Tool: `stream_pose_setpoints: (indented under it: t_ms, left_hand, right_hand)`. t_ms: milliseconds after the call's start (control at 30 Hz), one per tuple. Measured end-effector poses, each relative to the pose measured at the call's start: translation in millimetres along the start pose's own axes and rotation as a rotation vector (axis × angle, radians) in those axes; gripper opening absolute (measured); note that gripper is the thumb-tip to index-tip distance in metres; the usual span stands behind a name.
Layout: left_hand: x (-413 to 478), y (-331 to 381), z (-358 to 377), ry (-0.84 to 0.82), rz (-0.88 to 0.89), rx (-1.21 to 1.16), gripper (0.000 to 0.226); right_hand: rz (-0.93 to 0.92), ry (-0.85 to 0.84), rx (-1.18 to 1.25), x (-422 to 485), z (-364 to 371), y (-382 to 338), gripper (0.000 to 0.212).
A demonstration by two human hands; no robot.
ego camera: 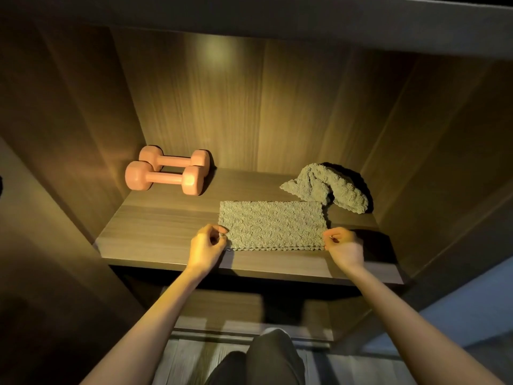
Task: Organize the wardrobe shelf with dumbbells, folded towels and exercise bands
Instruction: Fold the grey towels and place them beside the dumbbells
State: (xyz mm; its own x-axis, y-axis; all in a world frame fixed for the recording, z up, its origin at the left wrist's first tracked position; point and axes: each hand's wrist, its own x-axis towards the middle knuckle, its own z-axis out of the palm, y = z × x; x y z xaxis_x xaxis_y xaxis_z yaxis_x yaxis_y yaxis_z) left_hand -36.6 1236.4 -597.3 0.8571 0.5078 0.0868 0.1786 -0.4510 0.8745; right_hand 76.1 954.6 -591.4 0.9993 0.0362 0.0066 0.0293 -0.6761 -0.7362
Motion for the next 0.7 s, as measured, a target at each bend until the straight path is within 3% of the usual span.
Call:
stream_pose_setpoints:
  t_ms: [133,200,267,367,433,533,700]
  left_hand:
    - [-2,2,2,0.039,0.016,0.103,0.017]
    - [-3,5,5,0.063,0.003,0.159,0.018]
    - [-4,9,5,0.084,0.107,0.353,0.026]
    - [-5,13,4,-0.019,0.318,0.675,0.039]
    - [-5,12,5,-0.138,0.355,0.791,0.044]
    - [-13,10,2,-0.185,0.285,0.797,0.043]
    - [-42,0,-17,-0.076,0.342,0.755,0.031]
  right_hand:
    - [0.001,-0.017,-0.088,-2,-5,-3,0.018]
    - [-0.058,-0.001,-0.242,-5,-9,-7,0.017]
    - [-0.171,0.012,-0.361,-13,-11,-12,0.020]
    - [-0.357,-0.080,-0.450,-29,-5,-24,0.028]
    - [-0.427,-0.196,-0.510,-38,4,-30,0.034]
    - [-0.390,-0.330,-0.561,-47,16,-34,0.040]
    - [-0.322,-0.444,-0.555,-45,21,-45,0.045]
